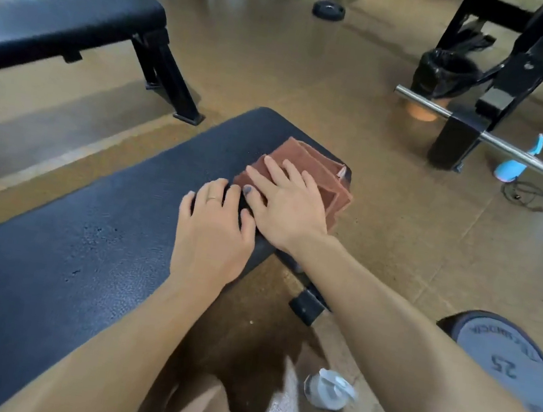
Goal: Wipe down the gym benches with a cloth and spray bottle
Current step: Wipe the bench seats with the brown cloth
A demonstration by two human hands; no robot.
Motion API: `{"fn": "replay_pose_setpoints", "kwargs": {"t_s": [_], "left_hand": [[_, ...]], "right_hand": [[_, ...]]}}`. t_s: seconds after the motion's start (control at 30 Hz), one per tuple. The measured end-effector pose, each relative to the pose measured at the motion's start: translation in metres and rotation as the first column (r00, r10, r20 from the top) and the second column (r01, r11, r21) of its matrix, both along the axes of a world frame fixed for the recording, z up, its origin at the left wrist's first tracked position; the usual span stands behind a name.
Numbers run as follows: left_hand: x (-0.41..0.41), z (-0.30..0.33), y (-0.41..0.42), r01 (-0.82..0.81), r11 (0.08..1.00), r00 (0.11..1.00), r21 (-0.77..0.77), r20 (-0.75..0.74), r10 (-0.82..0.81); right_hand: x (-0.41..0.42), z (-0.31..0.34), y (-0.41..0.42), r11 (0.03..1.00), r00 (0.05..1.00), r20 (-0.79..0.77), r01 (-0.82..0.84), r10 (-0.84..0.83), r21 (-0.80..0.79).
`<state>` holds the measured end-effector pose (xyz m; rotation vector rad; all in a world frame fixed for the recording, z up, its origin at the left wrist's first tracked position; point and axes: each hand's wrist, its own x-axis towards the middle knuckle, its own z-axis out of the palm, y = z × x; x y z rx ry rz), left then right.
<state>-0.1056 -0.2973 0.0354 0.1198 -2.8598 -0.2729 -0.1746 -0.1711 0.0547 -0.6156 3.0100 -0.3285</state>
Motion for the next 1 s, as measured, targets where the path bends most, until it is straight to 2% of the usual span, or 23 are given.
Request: {"fn": "replay_pose_setpoints", "kwargs": {"t_s": [0.13,0.27,0.4,0.63,0.83,1.0], "left_hand": [[-0.001,0.000,0.002,-0.002,1.000,1.000,-0.021,0.017,0.002],[0.000,0.000,0.002,-0.021,1.000,0.999,-0.014,0.034,0.021],[-0.001,-0.001,0.003,-0.029,0.999,0.997,-0.016,0.065,0.030],[-0.003,0.000,0.004,-0.061,0.998,0.994,0.000,0.090,0.060],[-0.001,-0.003,0.004,-0.061,0.998,0.997,0.018,0.045,0.060],[-0.002,-0.004,0.004,-0.045,0.999,0.996,0.022,0.076,0.043]], "right_hand": [[-0.010,0.014,0.017,0.994,0.991,0.084,-0.101,0.103,-0.028],[-0.009,0.011,0.031,0.980,0.980,0.023,-0.200,0.200,0.017],[-0.017,0.005,0.028,0.976,0.978,-0.027,-0.207,0.209,0.066],[-0.067,0.004,0.006,0.951,0.953,0.050,-0.301,0.299,0.066],[-0.111,0.004,-0.024,0.935,0.939,0.044,-0.344,0.341,0.089],[-0.098,0.005,-0.018,0.938,0.944,0.021,-0.331,0.330,0.101]]}}
